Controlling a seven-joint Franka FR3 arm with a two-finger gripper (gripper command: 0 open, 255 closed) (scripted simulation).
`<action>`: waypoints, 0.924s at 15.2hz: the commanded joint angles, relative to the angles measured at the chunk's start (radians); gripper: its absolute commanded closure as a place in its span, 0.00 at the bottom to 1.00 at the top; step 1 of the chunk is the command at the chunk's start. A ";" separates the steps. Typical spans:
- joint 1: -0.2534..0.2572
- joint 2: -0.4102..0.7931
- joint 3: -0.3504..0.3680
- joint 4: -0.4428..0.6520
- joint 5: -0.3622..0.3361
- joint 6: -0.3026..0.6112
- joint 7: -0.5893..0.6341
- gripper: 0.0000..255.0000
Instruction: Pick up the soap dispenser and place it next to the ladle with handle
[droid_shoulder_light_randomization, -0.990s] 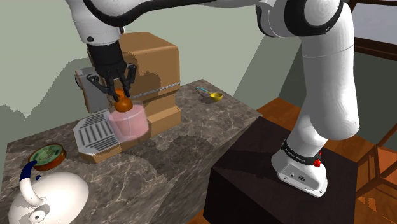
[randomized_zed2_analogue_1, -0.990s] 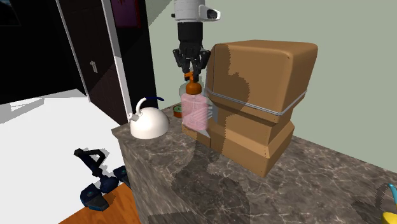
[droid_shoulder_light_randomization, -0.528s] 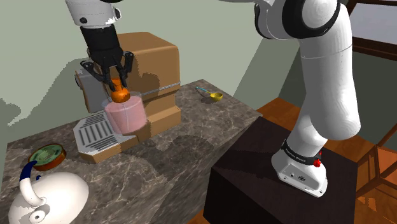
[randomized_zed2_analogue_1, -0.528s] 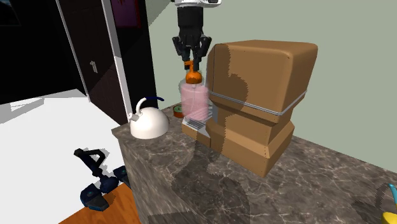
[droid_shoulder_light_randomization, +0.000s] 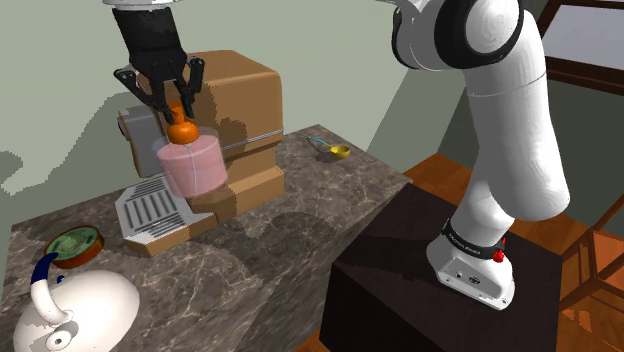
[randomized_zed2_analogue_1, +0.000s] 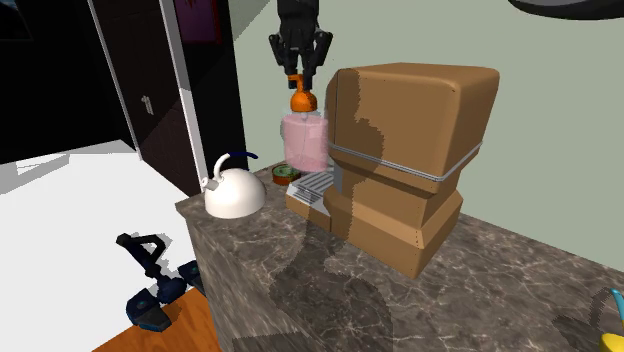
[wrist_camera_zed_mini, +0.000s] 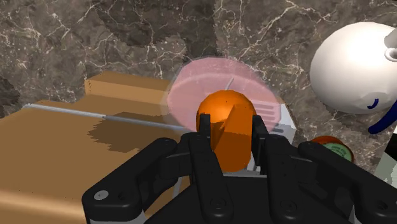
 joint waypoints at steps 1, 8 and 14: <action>0.015 0.018 -0.003 0.061 -0.008 -0.042 -0.004 1.00; 0.031 0.036 -0.006 0.179 -0.020 -0.138 -0.025 1.00; -0.212 -0.268 0.014 -0.282 0.112 0.034 -0.133 1.00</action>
